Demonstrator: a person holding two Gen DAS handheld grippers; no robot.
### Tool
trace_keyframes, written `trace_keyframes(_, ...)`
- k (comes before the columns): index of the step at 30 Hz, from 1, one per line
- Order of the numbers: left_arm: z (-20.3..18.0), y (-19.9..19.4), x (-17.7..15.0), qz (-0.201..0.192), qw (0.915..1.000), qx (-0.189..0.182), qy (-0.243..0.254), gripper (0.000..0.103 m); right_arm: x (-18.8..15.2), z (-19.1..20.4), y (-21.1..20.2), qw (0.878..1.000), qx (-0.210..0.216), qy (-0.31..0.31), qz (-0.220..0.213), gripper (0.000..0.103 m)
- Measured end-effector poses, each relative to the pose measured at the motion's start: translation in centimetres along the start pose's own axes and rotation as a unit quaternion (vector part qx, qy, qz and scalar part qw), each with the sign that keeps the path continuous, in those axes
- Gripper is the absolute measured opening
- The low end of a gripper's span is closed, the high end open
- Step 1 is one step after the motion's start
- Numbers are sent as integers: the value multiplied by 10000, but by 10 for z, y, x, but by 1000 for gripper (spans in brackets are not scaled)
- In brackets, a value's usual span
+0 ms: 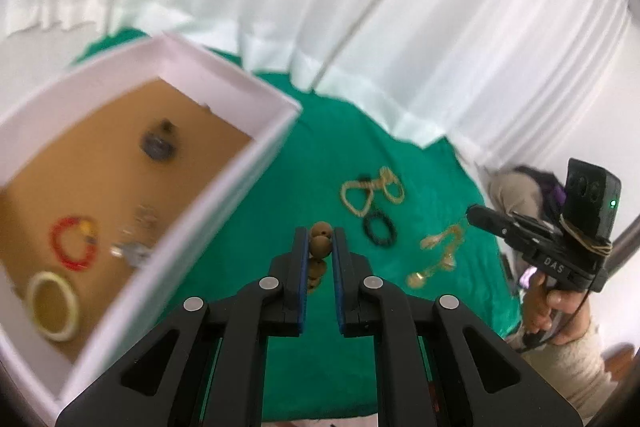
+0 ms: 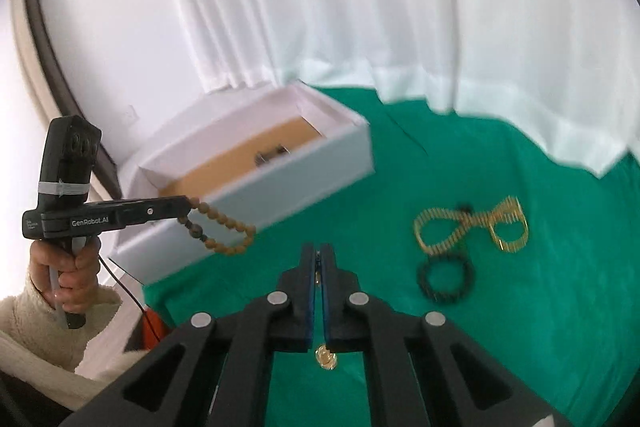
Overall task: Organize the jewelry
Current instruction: 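Carry bracelet and pendant chain into the white box while both tools open to release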
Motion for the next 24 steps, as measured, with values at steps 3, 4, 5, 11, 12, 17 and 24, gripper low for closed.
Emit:
trace_keyframes(3,24,-32,20,-252,9994,160,-165,9,28,23,5,9995,174,-219,-175,2)
trace_keyframes(4,34,-41,26,-325,9990,225,-222,9,39,33,9,9990,249,-304,-228,2)
trace_keyframes(5,44,-47,30,-384,9985,298,-261,9,50,42,14,9984,316,-388,-277,2)
trace_keyframes(11,107,-56,57,-561,9922,968,-552,9,108,93,58,9941,819,-617,-363,2)
trace_keyframes(12,116,-54,60,-545,9914,1039,-576,9,114,98,67,9936,878,-621,-345,2)
trace_keyframes(17,156,-25,72,-392,9882,1308,-697,9,134,123,131,9926,1005,-688,-36,2)
trace_keyframes(24,197,32,73,28,9840,1410,-1086,9,127,108,224,9945,637,-592,591,2)
Point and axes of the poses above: each gripper's, at about its wrist camera, not at the fingertips, and y roughly the way its jaws point, z to its left, x to its top, the point moved 3 cm from there along y, roughly the way its jaws point, and after that the axes turned 7 degrees about x, right-handed, at the moved point
